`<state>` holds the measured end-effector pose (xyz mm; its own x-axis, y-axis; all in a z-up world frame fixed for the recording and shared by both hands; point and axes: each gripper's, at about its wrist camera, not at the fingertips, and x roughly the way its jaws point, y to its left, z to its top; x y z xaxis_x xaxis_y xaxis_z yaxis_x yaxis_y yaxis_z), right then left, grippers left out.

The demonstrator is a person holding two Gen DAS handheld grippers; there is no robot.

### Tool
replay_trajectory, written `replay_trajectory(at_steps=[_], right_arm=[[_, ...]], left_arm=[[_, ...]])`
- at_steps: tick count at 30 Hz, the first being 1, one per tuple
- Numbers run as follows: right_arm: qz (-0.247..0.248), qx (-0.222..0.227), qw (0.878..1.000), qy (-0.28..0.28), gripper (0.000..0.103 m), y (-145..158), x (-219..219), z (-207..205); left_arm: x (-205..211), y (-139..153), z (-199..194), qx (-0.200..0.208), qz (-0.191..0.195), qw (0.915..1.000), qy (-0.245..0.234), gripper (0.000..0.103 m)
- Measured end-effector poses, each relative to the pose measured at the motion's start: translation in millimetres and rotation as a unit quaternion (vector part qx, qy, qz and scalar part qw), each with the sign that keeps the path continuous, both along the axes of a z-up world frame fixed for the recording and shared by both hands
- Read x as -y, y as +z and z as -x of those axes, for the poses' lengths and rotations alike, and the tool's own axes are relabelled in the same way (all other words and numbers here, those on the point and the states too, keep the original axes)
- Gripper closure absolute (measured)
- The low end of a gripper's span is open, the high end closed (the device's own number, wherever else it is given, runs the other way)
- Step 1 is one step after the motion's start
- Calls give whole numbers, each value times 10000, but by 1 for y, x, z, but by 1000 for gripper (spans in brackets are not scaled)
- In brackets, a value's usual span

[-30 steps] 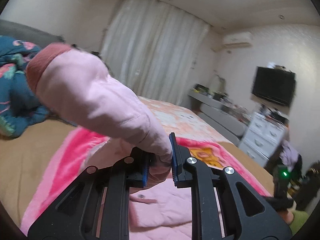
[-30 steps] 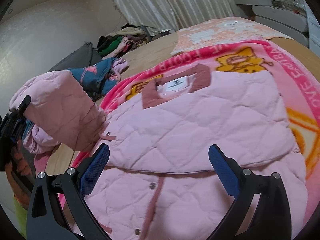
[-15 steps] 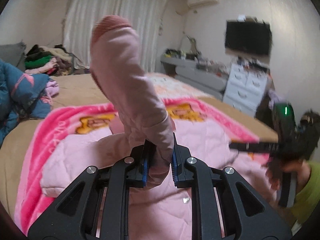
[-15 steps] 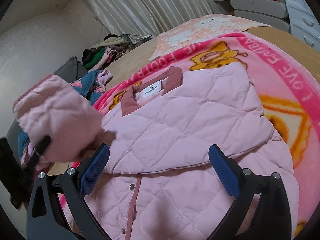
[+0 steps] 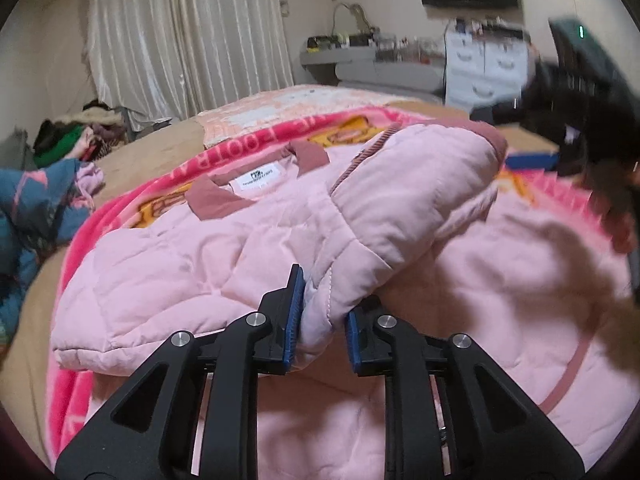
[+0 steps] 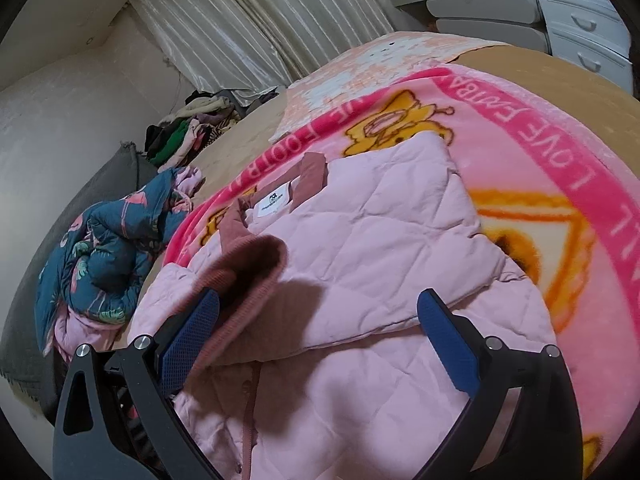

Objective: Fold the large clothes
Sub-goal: 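Lift the held sleeve and fold it over the jacket body with the left tool, then open the left tool and release the sleeve onto the jacket body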

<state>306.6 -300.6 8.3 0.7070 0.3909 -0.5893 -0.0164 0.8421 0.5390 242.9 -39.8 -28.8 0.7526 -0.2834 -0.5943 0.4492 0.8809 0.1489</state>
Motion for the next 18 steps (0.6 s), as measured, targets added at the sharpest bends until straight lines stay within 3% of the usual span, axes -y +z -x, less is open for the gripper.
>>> replay_trajectory(at_steps=[5,7,10,12,13,15,18], right_arm=[[-94,-49,9999,37,4,1,3,1],[-117,-63,9999,77,4,1,2,2],[-124,-60,9998,131,4,4,0,3],[-158,-75,9997,148,4,5,0,4],[-187,-90,9997,159,4,5,0,4],[-237,-118,9995,195,4,5,-1,5],[-258,-149,9992,249,4,6,-4,7]], left_arm=[[14,-11,5,5,-497,9988,-32,80],[15,-14,6,-129,-590,9982,-59,60],[14,-12,8,-369,-452,9980,-250,30],[16,-9,12,-367,-488,9976,-330,28],[16,-7,15,-359,-482,9975,-383,22],[15,1,21,-443,-277,9968,-612,14],[7,21,29,-412,104,9956,-841,10]])
